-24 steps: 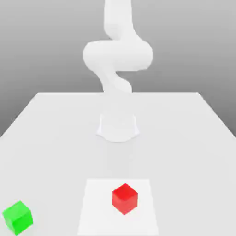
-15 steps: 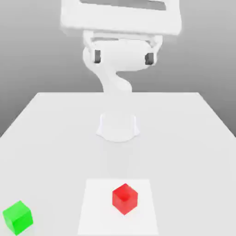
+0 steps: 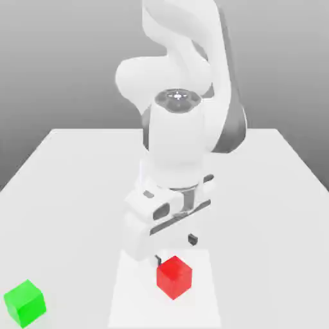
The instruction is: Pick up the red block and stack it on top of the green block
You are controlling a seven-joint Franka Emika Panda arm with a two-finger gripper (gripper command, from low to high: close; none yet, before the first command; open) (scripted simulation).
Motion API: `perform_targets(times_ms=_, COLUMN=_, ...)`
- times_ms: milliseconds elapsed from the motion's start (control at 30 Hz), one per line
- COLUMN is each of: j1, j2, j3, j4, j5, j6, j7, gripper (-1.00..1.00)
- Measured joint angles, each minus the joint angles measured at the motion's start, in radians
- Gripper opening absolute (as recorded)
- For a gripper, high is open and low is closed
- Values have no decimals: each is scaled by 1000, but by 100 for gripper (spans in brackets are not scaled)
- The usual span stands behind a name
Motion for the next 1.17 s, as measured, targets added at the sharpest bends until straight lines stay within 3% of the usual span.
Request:
perform_targets(times_ms=67, j1=-14, j2=72, j3=19, j4=10, j5=20, j6=61, j7=-16, gripper=0)
perform_targets(times_ms=100, j1=-21, j2=102, j3=27, j4=14, j5=27, j6=86, j7=-22, gripper=-100)
perform_targets(times_ms=333, j1=-25, j2=106, j3=31, j4=14, j5=27, j6=88, j7=-22, gripper=-100)
perform_targets(times_ms=533, j1=-15, j2=-77, j3=-1, j4=-7, j5=-25, j6=-73, j7=21, gripper=-100)
perform_targets(times_ms=900, j1=-276, j2=69, j3=-243, j4=344, j5=94, j6=-297, j7=188, gripper=-100)
perform_targets(times_ms=1033, j1=-335, j2=204, j3=-212, j4=383, j5=180, j6=-208, j7=149, gripper=-100)
perform_targets(times_ms=1067, j1=-342, j2=222, j3=-205, j4=386, j5=191, j6=-192, j7=142, gripper=100)
perform_targets(times_ms=1167, j1=-342, j2=222, j3=-205, j4=386, j5=191, j6=-193, j7=142, gripper=100)
